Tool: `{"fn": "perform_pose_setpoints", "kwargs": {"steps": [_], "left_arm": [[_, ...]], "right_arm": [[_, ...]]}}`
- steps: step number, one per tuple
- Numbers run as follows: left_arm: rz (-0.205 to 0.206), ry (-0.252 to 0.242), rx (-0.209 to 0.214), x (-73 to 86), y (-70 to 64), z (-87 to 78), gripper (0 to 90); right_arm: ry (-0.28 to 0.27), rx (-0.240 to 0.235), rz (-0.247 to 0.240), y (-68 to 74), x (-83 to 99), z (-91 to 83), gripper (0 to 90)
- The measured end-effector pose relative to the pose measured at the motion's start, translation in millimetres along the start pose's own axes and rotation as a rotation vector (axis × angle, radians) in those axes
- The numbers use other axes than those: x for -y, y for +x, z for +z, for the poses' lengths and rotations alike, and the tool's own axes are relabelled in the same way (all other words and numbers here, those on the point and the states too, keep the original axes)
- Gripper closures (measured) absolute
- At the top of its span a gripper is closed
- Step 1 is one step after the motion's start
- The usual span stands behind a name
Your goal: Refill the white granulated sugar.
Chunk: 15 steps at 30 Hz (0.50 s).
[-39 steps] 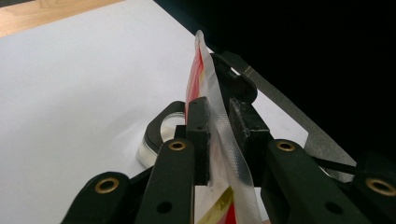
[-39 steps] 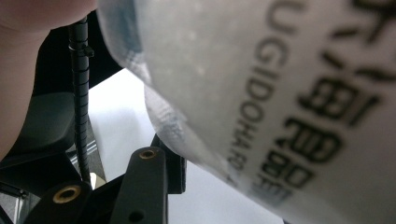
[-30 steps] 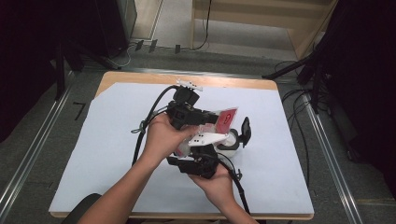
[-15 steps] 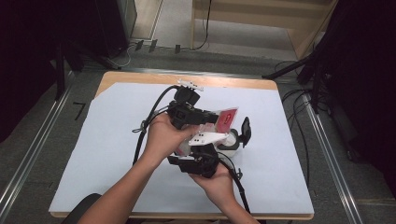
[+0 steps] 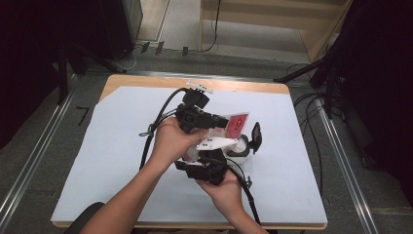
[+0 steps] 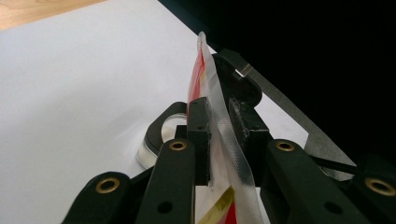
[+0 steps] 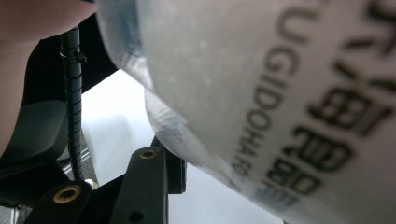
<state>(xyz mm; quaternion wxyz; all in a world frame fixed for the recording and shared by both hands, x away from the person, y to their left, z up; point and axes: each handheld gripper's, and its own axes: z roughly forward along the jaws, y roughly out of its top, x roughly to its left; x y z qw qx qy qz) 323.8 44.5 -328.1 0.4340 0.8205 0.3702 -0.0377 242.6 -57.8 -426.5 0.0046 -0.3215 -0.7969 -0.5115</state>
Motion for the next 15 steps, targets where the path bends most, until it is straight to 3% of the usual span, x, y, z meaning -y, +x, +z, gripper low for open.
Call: {"fn": "perform_pose_setpoints", "kwargs": {"steps": [6,9,15], "left_arm": [[0.017,0.018,0.003,-4.4,-1.7,3.0,79.4],[0.017,0.034,0.005,-7.7,-1.5,4.4,79.6],[0.006,0.02,0.012,-3.7,0.7,2.2,79.8]], "right_arm": [[-0.008,-0.001,0.003,-0.6,-0.4,-2.3,64.4],[-0.011,0.021,-0.015,0.3,-0.5,-2.6,64.5],[-0.005,0.026,-0.026,1.0,0.3,-1.5,64.6]]}}
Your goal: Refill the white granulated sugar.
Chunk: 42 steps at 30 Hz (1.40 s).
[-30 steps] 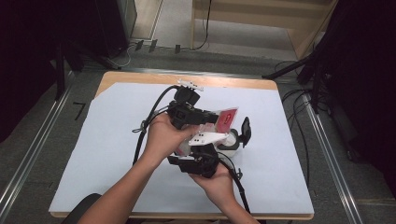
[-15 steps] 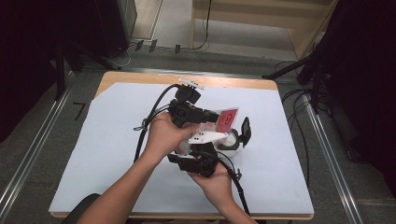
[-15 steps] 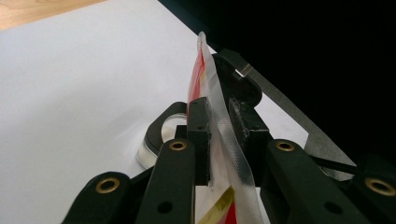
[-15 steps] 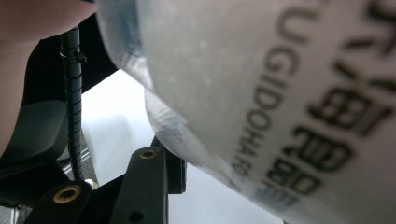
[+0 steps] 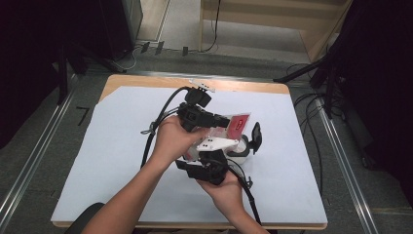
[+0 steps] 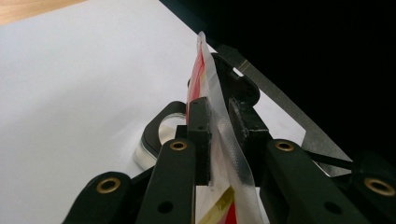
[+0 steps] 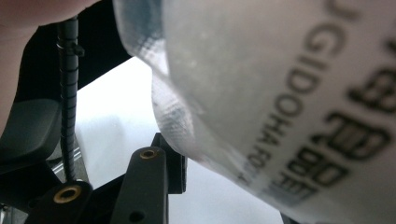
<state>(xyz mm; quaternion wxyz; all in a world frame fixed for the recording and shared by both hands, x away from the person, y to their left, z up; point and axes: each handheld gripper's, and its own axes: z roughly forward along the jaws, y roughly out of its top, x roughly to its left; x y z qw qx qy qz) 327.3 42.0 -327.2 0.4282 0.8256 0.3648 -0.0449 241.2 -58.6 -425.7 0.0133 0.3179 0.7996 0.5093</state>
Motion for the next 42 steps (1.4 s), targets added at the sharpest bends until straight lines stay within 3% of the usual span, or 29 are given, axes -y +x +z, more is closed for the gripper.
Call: {"fn": "perform_pose_setpoints", "kwargs": {"steps": [12,20,30,42], "left_arm": [[0.003,-0.015,-0.003,2.4,-1.3,-0.4,78.9],[0.013,-0.019,-0.002,1.6,-5.1,-1.7,76.2],[-0.006,-0.026,0.014,1.4,0.5,0.4,77.6],[0.009,-0.016,0.009,-2.4,-3.6,0.9,77.3]], "right_arm": [[0.006,-0.006,-0.011,0.0,0.9,-0.1,64.6],[-0.006,-0.04,0.025,-1.5,0.3,-2.9,64.6],[0.007,-0.023,0.02,-1.1,-0.7,-3.2,64.5],[-0.003,-0.03,0.029,-1.7,-1.9,-5.1,64.5]]}}
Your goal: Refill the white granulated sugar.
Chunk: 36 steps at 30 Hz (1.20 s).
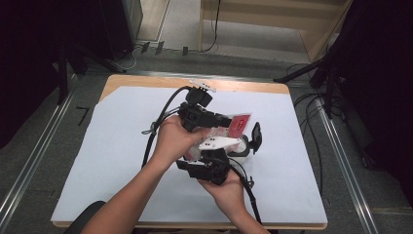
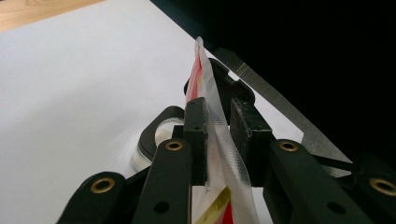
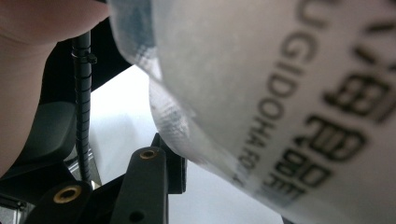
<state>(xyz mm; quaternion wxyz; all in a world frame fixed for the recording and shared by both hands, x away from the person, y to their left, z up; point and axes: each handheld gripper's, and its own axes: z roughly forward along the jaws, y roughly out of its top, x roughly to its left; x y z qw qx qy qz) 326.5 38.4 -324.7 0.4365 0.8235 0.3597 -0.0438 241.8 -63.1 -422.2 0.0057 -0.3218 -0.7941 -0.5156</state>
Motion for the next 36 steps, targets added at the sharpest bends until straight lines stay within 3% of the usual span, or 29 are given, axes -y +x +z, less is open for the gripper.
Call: {"fn": "perform_pose_setpoints", "kwargs": {"steps": [6,14,22,36], "left_arm": [[0.017,-0.005,-0.009,-2.5,-7.9,-4.8,76.8],[0.017,-0.014,-0.001,-3.7,-7.3,-2.9,76.8],[-0.007,0.01,0.013,-8.7,-1.7,2.3,76.9],[0.013,0.065,-0.006,-19.3,-0.7,8.7,77.2]], "right_arm": [[-0.007,-0.003,-0.001,3.2,-3.1,-3.6,64.5],[-0.009,-0.002,-0.003,3.5,-3.8,-4.2,64.5],[0.002,0.002,0.008,-0.6,-4.4,-4.9,64.4],[-0.011,0.002,0.015,-4.2,-7.6,-4.5,64.3]]}}
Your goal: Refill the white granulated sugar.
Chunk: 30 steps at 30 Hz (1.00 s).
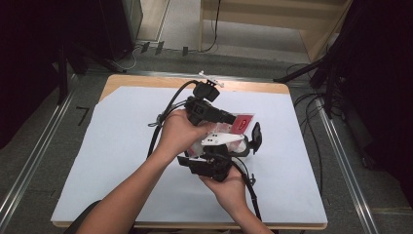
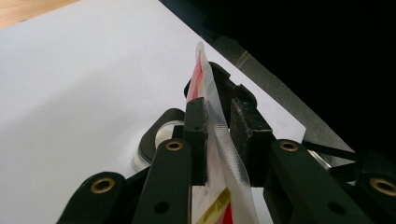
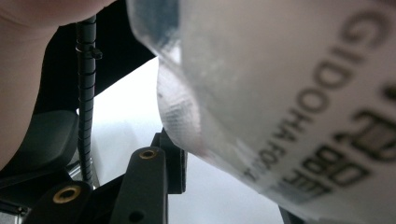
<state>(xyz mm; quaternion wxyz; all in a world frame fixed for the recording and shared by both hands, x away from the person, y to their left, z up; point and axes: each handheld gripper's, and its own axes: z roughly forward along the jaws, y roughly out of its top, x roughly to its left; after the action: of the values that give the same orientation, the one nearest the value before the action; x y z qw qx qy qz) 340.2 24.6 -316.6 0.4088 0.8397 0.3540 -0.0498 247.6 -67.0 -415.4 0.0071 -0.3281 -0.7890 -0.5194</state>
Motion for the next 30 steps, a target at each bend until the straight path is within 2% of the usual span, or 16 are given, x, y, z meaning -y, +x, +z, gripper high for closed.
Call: {"fn": "perform_pose_setpoints", "kwargs": {"steps": [5,8,10,12,14,16,19,23,30], "left_arm": [[0.028,0.015,-0.016,-1.6,-0.4,-0.9,77.2],[0.033,0.003,-0.015,0.5,0.3,-2.7,77.4],[0.016,-0.026,-0.002,3.9,2.3,-4.0,78.1],[0.019,-0.013,-0.012,3.4,2.3,-3.7,78.2],[0.011,-0.031,-0.004,5.0,2.2,-3.9,78.4],[0.02,-0.035,-0.01,5.3,1.2,-4.9,78.6],[0.041,-0.069,-0.022,4.2,-2.2,-6.6,79.5],[0.032,-0.057,-0.017,1.6,-2.4,-5.3,79.6],[0.036,-0.057,-0.024,4.4,-2.9,-7.7,79.9]], "right_arm": [[-0.006,0.002,-0.006,-0.9,-0.8,0.6,64.2],[0.0,0.004,-0.018,-0.3,-0.7,1.9,64.2],[0.009,0.011,-0.032,1.1,-0.6,2.9,64.3],[0.015,0.016,-0.035,1.0,-0.6,3.5,64.3],[0.015,0.019,-0.039,0.8,-0.5,4.1,64.3],[0.013,0.023,-0.04,1.6,-0.5,4.9,64.3],[-0.001,0.029,-0.043,1.9,-1.3,4.0,64.2],[-0.008,0.028,-0.036,2.2,-2.5,2.1,64.2],[-0.001,0.028,-0.061,3.8,-1.1,3.7,64.3]]}}
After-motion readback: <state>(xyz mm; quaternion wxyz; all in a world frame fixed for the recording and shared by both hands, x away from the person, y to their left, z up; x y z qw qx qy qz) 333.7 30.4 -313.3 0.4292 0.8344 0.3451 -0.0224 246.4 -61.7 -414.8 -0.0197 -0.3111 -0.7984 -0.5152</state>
